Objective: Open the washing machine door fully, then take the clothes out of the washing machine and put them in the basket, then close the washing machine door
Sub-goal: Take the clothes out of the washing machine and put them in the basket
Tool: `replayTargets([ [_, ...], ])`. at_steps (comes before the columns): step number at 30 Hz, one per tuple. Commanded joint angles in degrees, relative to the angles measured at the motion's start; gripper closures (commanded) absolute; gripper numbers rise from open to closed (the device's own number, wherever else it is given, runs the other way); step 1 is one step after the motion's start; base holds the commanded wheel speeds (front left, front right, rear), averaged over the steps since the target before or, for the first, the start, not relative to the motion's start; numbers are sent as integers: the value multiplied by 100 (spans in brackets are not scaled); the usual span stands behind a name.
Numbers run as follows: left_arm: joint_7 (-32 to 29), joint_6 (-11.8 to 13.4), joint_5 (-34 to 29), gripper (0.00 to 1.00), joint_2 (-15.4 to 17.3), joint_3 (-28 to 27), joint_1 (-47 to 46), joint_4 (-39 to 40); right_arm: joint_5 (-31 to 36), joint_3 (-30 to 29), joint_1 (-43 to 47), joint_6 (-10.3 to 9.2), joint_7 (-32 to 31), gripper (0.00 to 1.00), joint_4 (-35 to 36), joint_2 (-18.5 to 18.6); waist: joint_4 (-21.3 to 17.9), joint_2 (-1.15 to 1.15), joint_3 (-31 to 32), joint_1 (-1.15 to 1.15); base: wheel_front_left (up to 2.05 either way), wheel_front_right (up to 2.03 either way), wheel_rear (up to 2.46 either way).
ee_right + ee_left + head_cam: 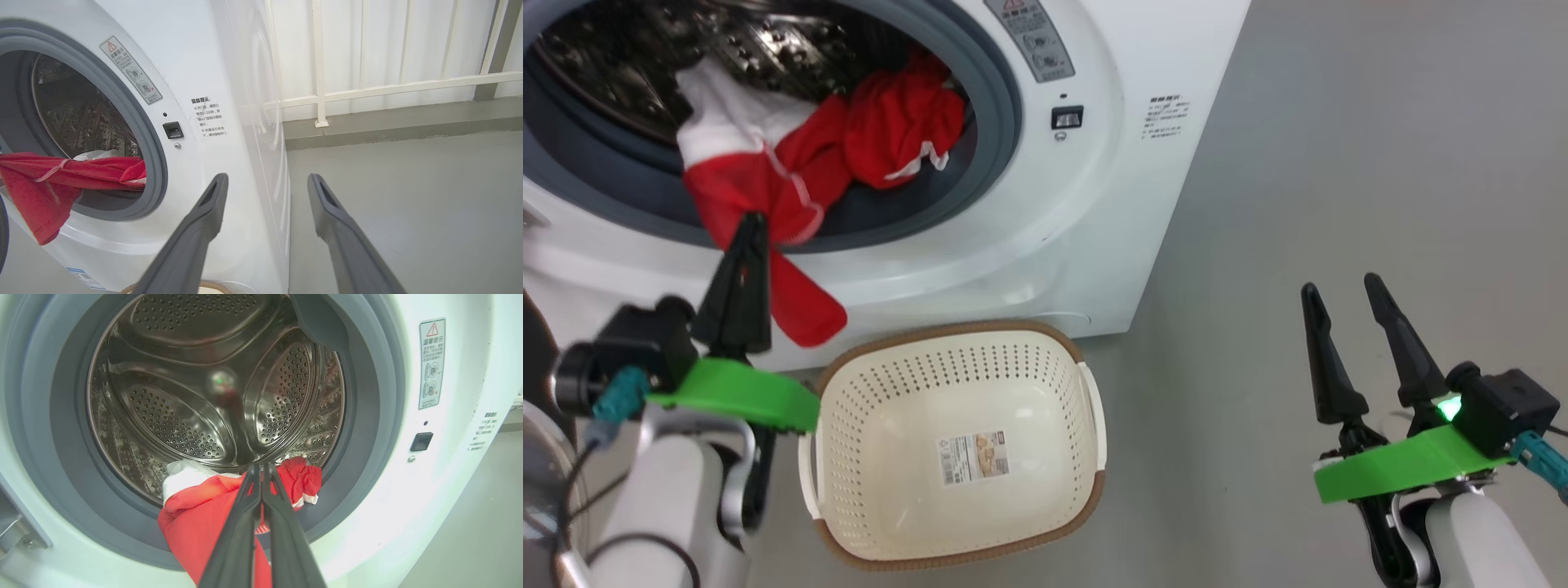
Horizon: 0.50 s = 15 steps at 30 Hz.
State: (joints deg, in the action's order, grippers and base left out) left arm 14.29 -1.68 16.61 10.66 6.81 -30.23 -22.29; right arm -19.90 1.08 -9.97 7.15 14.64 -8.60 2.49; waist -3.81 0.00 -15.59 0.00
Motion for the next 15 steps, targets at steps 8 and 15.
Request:
replayTargets([
  [8, -40, 104, 49, 100, 128, -158, 857, 879, -44, 50, 265, 34, 36, 0, 119, 39, 1, 0, 453, 0, 0, 0, 0],
  [15, -248, 286, 109, 100, 76, -136, 1541, 1765, -32, -13, 378, 34, 36, 0, 124, 39, 38, 0, 636, 0, 0, 0, 0],
])
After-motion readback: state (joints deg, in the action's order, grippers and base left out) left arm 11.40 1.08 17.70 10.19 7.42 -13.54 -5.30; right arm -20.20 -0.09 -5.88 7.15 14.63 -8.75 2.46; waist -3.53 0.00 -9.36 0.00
